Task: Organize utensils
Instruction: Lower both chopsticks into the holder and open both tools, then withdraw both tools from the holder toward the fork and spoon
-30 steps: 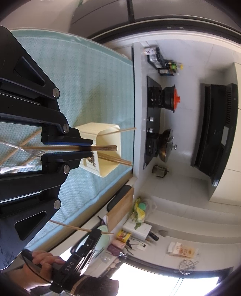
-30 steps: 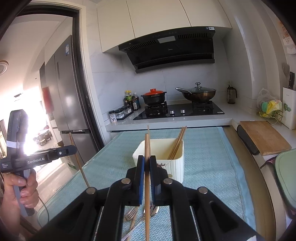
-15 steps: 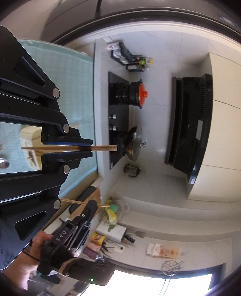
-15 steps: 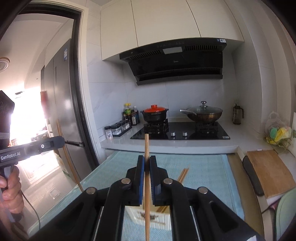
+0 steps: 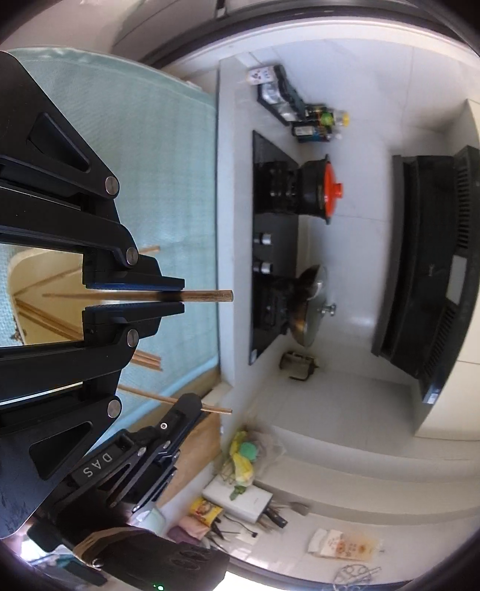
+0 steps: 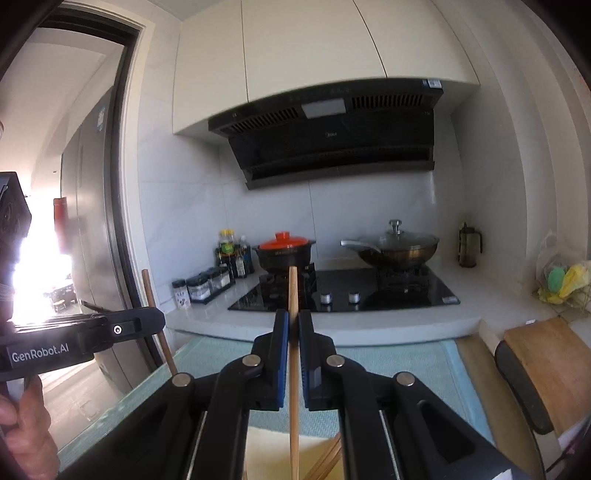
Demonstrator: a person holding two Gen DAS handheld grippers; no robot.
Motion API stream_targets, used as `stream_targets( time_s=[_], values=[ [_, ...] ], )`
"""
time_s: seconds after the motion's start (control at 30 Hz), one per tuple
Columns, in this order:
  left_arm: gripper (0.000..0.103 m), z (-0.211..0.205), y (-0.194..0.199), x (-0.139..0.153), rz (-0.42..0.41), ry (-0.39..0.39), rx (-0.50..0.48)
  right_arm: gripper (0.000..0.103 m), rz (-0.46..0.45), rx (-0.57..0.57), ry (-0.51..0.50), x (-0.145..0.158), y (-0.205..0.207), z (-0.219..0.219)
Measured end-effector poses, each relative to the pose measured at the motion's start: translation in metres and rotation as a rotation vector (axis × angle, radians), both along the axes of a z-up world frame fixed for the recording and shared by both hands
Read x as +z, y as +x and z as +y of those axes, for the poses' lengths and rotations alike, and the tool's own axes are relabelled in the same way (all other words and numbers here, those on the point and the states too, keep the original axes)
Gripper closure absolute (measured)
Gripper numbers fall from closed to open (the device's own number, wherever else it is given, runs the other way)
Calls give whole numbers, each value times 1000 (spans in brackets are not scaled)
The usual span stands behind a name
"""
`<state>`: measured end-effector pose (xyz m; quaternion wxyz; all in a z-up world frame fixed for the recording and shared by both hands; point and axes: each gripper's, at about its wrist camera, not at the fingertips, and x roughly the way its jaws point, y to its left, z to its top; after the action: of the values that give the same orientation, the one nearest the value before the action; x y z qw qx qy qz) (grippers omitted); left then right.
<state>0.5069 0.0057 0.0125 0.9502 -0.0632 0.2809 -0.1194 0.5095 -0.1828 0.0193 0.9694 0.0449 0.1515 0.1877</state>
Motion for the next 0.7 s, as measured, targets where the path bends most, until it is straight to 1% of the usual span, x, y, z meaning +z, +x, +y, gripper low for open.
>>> stream_targets(
  time_s=[0.13, 0.23, 0.33, 0.4, 0.43, 0.47, 0.5, 0.53, 0.6, 0.63, 0.67, 0.7],
  values=[
    [100, -6, 15, -34, 116, 8, -23, 97, 179, 28, -12, -33, 17, 0],
    [99, -11, 20, -51, 167, 16, -28, 97, 254, 35, -37, -49, 23, 1],
    [97, -17, 20, -59, 178, 42, -26, 95, 308, 31, -68, -61, 29, 4],
    [82, -18, 17, -59, 170, 54, -30, 95, 350, 34, -70, -67, 32, 2],
    [60, -17, 13, -57, 161, 59, -30, 85, 369, 31, -67, -68, 33, 1],
    [41, -15, 6, -55, 145, 66, -22, 67, 379, 23, -62, -68, 33, -2],
    [36, -11, -1, -52, 124, 71, -7, 57, 374, 15, -50, -67, 31, -6],
    [33, -7, -10, -49, 105, 73, 3, 49, 359, 11, -38, -64, 26, -11],
    [31, 4, -29, -43, 96, 65, 10, 49, 345, 10, -40, -57, 16, -17],
    [25, 12, -40, -42, 93, 58, 18, 49, 344, 13, -40, -53, 10, -21],
    [16, 19, -53, -41, 89, 58, 31, 49, 344, 15, -40, -49, 2, -26],
    [11, 26, -69, -41, 82, 67, 47, 49, 344, 16, -48, -45, -9, -31]
  ],
)
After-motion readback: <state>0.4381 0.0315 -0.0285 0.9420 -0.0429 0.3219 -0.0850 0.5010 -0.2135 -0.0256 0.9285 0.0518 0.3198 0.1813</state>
